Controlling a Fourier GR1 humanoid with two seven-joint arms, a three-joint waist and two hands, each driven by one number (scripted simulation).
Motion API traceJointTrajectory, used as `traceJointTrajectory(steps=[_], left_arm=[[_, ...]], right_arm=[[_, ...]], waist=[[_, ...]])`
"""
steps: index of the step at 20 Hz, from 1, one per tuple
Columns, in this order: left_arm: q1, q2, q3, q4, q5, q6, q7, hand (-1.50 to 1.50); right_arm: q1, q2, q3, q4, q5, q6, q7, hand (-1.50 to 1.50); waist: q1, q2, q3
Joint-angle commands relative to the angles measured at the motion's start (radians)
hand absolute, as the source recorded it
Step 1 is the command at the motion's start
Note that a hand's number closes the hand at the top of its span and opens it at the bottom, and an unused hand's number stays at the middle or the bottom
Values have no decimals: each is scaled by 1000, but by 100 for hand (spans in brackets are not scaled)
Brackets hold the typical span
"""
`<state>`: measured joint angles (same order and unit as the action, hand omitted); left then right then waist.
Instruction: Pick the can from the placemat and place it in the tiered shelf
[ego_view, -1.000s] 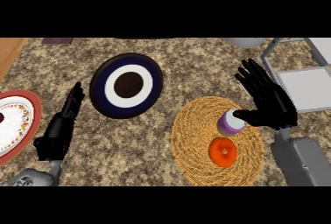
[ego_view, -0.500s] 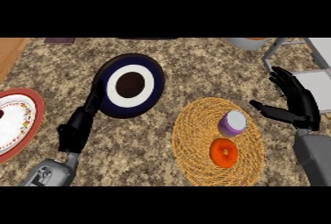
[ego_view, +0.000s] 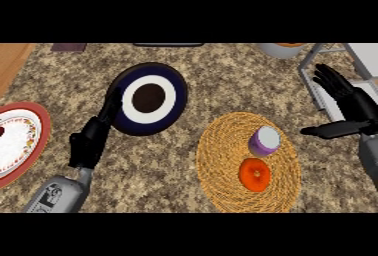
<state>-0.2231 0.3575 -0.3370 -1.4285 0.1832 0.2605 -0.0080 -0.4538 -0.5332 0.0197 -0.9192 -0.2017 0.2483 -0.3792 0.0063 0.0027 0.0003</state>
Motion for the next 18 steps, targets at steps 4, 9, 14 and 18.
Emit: traceJointTrajectory(steps=[4,9,14,18], left_arm=[[-2,-46,-1,25,-39,10,3,0],[17,-29,20,8,-17,-17,5,0],[38,-55,8,10,-47,15,-5,0],[58,-4,36,-89,-28,-36,58,0]], right_arm=[[-61,-77,75,-208,54,75,239,-150],[-59,-162,181,-334,146,157,364,-150],[-40,-256,263,-519,230,224,515,-150],[-43,-240,266,-618,256,245,651,-150]], waist=[[-12,-7,-1],[-11,-9,-2],[-26,-14,-2],[-7,-8,-1]])
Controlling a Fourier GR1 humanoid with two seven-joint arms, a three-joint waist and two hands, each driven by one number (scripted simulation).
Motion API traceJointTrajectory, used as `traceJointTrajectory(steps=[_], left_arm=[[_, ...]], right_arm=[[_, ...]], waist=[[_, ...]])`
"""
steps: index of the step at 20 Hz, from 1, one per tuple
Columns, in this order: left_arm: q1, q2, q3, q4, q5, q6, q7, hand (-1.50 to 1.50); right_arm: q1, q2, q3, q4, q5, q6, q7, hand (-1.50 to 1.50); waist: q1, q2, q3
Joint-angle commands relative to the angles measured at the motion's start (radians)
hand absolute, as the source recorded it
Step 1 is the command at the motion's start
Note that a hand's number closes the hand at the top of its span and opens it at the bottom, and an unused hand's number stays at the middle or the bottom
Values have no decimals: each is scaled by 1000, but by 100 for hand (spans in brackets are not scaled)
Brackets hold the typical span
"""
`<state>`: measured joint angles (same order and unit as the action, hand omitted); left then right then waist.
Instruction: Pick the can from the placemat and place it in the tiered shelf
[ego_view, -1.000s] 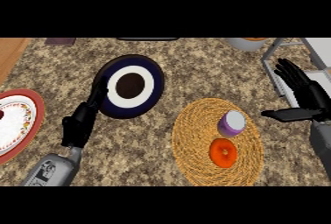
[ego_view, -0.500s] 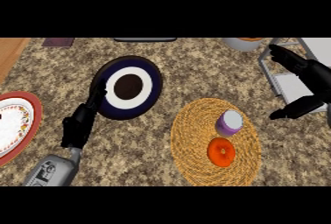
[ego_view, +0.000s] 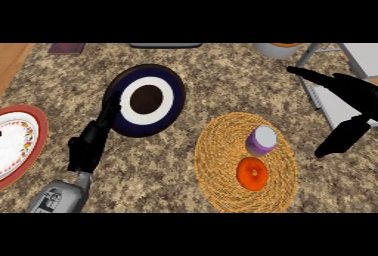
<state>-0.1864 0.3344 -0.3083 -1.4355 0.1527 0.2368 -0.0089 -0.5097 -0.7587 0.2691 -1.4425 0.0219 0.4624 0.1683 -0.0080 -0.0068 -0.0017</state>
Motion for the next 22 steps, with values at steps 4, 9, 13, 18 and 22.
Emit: traceJointTrajectory(steps=[4,9,13,18,22], left_arm=[[-37,-39,27,35,-51,-8,6,0],[-13,-80,68,111,-79,-56,-89,0],[-58,-133,67,108,-116,-48,-25,0],[-37,-99,138,82,-104,-135,-12,0],[16,-105,131,-49,-142,-110,64,0]], right_arm=[[53,14,-23,-270,-1,75,260,-150],[131,95,-74,-323,80,73,254,-150],[96,175,-83,-278,165,76,255,-150],[168,232,-119,-332,228,96,274,-150],[163,304,-78,-276,334,69,229,-150]], waist=[[-3,4,1],[3,6,1],[8,7,1],[7,7,2],[12,6,2]])
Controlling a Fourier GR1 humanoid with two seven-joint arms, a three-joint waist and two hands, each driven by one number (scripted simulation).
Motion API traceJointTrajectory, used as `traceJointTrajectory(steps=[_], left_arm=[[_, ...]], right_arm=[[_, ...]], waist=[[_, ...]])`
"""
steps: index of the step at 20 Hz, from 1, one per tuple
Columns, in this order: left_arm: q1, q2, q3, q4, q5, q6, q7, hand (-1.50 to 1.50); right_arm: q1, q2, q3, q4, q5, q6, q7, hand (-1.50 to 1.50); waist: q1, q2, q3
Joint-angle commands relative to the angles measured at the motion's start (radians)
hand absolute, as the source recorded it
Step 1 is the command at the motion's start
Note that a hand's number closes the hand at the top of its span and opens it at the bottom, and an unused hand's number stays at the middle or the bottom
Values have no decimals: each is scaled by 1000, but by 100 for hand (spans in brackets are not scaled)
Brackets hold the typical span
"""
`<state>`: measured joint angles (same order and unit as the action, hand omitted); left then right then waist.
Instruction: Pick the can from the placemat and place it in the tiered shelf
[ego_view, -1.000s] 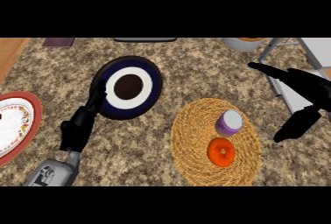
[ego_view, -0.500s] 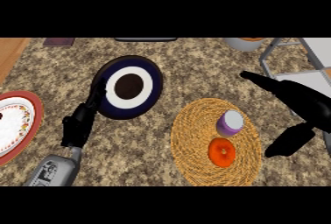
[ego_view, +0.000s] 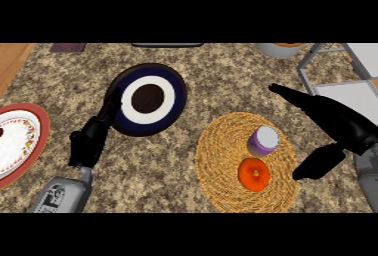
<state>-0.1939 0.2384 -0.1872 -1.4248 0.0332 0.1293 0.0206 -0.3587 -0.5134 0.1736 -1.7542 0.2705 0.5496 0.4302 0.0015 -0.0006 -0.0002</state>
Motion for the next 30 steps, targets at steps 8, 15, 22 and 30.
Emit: traceJointTrajectory(steps=[8,15,22,30], left_arm=[[-52,-68,73,75,-50,-52,-16,0],[81,-60,58,-134,-58,-85,70,0],[42,-81,103,-33,-98,-103,-4,0],[17,-97,123,-59,-117,-134,45,0]], right_arm=[[51,101,-51,-70,93,103,51,-150],[29,173,-9,50,233,48,-35,-150],[46,193,-5,122,350,40,-100,-150],[31,247,-4,176,439,24,-139,-150]], waist=[[-3,0,0],[5,0,0],[2,1,0],[1,0,0]])
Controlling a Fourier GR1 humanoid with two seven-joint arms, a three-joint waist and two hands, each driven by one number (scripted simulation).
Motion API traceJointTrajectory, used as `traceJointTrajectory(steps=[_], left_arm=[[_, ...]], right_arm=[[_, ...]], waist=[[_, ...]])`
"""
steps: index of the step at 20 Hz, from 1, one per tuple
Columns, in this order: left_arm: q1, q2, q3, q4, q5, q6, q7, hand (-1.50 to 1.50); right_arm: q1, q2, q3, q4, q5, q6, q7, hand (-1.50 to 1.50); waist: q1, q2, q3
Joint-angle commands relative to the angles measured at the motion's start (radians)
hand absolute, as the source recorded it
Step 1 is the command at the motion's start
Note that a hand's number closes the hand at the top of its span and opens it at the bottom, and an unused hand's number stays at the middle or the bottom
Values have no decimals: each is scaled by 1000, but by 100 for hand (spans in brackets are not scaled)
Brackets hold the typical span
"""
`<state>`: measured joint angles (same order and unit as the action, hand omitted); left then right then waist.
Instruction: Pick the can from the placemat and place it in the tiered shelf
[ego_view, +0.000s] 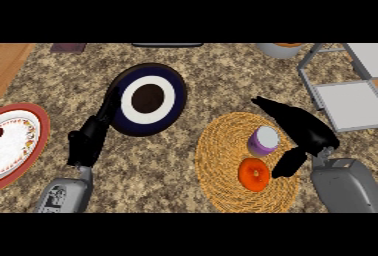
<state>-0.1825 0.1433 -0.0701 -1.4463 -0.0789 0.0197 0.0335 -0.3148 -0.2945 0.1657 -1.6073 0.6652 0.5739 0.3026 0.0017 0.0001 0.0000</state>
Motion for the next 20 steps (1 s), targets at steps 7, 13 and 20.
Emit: traceJointTrajectory(steps=[7,13,20], left_arm=[[-65,-48,20,48,-47,16,24,0],[-19,-21,51,55,-23,-48,-32,0],[-1,-34,63,17,-22,-65,-13,0]], right_arm=[[-1,48,-7,135,115,-74,-92,-150],[43,87,25,121,151,-71,-108,-150],[-27,95,-24,198,178,-53,-139,-150]], waist=[[-1,1,0],[-1,0,0],[0,0,0]])
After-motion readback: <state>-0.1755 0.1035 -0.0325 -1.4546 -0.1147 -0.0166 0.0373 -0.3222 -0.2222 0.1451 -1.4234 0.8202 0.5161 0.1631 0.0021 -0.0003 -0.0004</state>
